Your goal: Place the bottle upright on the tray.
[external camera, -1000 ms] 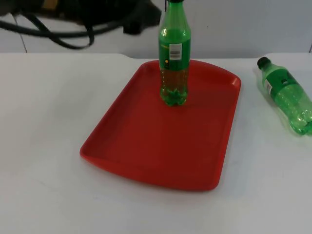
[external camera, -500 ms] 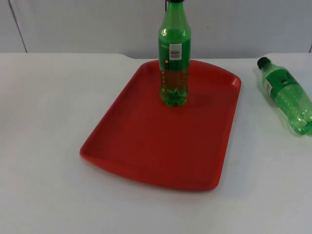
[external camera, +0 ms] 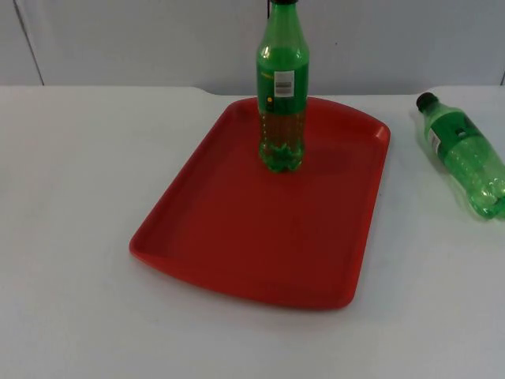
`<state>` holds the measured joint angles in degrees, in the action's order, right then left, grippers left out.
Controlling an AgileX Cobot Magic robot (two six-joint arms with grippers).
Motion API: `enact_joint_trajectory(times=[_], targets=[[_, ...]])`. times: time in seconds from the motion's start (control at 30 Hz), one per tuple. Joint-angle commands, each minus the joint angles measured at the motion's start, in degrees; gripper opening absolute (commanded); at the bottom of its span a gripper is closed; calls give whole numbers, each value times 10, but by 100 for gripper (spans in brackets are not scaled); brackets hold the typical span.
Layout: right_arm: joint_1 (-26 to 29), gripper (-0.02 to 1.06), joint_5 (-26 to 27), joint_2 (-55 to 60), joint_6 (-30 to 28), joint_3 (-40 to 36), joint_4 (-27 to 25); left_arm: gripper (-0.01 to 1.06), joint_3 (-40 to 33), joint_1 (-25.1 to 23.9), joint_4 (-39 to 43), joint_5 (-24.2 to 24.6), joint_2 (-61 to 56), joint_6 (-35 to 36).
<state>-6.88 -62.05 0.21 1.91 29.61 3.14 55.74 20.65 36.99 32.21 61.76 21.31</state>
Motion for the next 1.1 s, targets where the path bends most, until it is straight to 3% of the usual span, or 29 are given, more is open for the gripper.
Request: enact_joint_trajectory(times=[0.0,0.3,0.47,0.6,1.07], targets=[[4,105,3,-2,-2,-1,-1,103,-2,-1,-53,9,-16,-29],[4,105,3,-2,-2,-1,-1,103,-2,-1,-234,6,-65,-164],[4,105,3,-2,-2,-1,-1,103,-11,-1,-359,3,-100,-273],[4,105,3,-2,-2,-1,-1,103,-26,-1,-411,4,-125,-319],[4,105,3,-2,-2,-1,-1,103,-126,-1,-454,3,-231,-317]])
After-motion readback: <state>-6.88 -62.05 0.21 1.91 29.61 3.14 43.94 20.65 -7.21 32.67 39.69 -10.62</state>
